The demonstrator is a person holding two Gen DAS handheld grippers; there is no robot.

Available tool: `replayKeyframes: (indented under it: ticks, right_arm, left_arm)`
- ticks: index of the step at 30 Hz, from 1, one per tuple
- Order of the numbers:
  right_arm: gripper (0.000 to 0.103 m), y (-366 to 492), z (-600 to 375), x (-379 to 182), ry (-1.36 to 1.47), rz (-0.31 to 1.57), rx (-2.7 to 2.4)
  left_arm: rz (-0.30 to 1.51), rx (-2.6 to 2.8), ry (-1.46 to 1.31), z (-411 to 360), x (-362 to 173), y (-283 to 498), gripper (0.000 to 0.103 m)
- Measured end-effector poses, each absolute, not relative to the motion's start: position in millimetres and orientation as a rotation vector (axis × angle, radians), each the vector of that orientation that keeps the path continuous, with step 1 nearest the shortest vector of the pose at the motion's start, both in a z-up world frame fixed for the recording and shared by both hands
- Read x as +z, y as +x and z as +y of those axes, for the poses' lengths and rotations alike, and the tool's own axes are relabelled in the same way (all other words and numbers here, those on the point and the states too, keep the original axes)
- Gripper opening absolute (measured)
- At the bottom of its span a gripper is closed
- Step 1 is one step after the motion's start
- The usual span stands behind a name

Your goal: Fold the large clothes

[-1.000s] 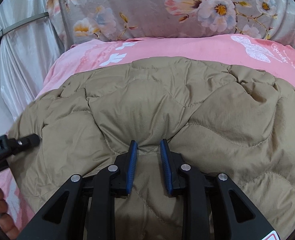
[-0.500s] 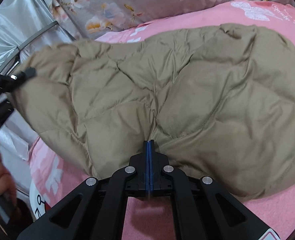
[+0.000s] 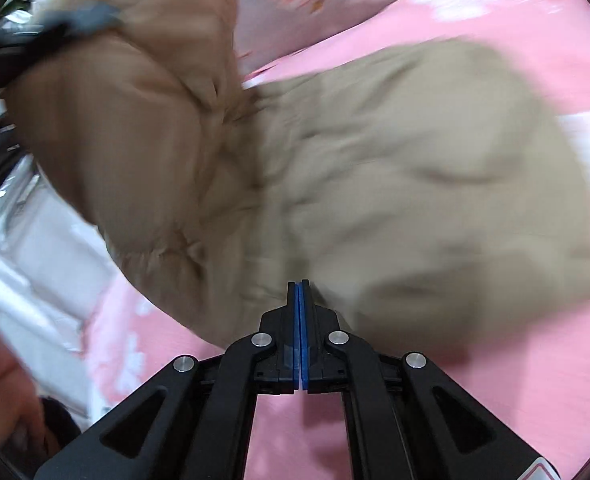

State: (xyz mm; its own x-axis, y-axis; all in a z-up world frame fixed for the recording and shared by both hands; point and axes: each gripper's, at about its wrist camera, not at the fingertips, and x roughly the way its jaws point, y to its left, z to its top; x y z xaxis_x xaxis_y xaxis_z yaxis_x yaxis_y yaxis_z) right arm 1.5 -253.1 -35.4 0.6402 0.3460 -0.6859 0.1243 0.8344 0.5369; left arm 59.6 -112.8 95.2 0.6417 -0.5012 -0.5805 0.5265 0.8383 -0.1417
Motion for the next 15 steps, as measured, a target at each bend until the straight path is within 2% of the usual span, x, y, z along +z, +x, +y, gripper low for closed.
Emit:
replayKeyframes:
  ticks: [6,15]
  right_arm:
    - [0.002,-54,-304,-27,0.491,0.886,-0.113]
    - [0.002,-77,-337,-24,0.503,0.871,-0.205]
  left_arm:
    - [0.844,-0.639,0.103,-189,25,87,0.015]
    - [0.868,-0.605,0.231,-224,-19,70,0.017]
